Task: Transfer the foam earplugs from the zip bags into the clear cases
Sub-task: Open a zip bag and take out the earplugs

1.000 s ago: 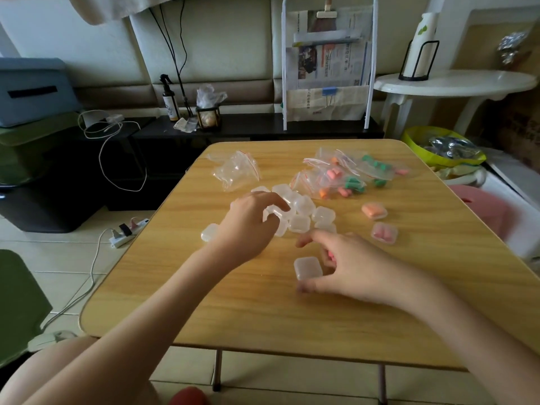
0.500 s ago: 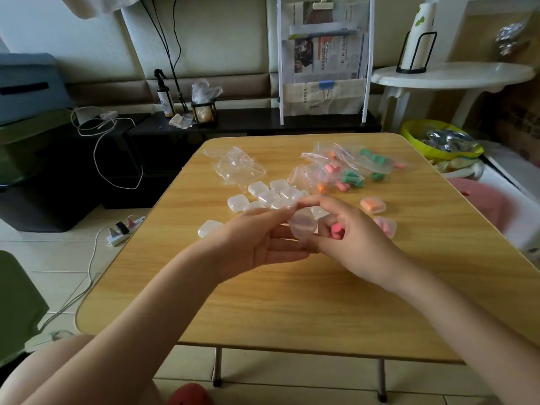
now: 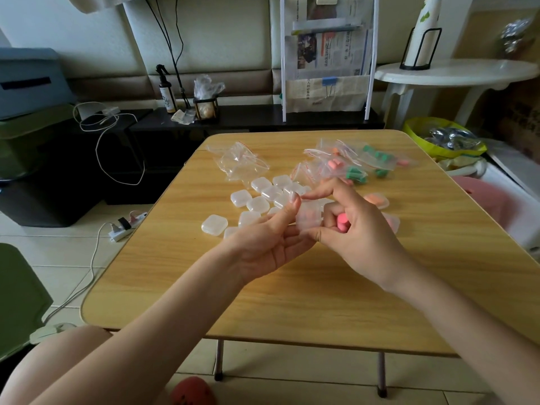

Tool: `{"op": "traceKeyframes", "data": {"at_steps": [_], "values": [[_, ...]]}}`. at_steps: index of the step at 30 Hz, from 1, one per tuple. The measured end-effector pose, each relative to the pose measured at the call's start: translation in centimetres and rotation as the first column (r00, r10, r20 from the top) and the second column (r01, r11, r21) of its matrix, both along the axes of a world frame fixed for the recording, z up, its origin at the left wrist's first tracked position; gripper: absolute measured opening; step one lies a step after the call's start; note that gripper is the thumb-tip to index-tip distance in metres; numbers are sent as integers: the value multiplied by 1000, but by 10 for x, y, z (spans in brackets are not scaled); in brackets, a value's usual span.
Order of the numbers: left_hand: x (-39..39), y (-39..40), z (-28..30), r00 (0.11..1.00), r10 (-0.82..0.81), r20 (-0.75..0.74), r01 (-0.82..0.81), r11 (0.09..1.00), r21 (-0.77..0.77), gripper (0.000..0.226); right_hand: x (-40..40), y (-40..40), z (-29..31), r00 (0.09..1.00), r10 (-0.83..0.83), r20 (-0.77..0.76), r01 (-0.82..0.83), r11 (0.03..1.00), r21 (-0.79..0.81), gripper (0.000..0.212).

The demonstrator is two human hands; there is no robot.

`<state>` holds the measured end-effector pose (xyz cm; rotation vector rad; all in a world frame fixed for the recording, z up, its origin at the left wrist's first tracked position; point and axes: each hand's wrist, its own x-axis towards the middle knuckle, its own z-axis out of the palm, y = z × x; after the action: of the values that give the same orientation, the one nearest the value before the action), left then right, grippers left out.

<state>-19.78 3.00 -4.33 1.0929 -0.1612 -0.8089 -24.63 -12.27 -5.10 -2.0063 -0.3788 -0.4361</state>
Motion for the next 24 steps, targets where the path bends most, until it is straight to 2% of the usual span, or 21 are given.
{"op": "traceKeyframes", "data": {"at_steps": [6,10,12,15,18,21,24], "values": [[0,-2,-4,1000,19,2,-19,1000,8,54,1,1,-3,1000,-16,3,16,999,-29,34],[0,-6,-7,996,88,-10,-88,996,-22,54,3,0,-4,997,-62,39,64,996,-67,30],[4,-3,-4,993,117,-22,-118,993,-5,47,4,-2,-3,998,-44,50,49,994,-96,27],[8,2,0,997,77,28,-79,996,52,34,4,-7,-3,998,-28,48,34,990,-137,30],[7,2,0,995,85,54,-88,994,59,37,4,-8,-5,993,-51,103,69,981,-183,25],[7,1,-4,988,155,-24,-156,986,-52,44,6,-6,-9,984,-95,148,124,971,-202,15],[5,-2,-5,981,173,-90,-184,973,-138,60,6,-6,-11,983,-107,150,136,969,-204,12]]}}
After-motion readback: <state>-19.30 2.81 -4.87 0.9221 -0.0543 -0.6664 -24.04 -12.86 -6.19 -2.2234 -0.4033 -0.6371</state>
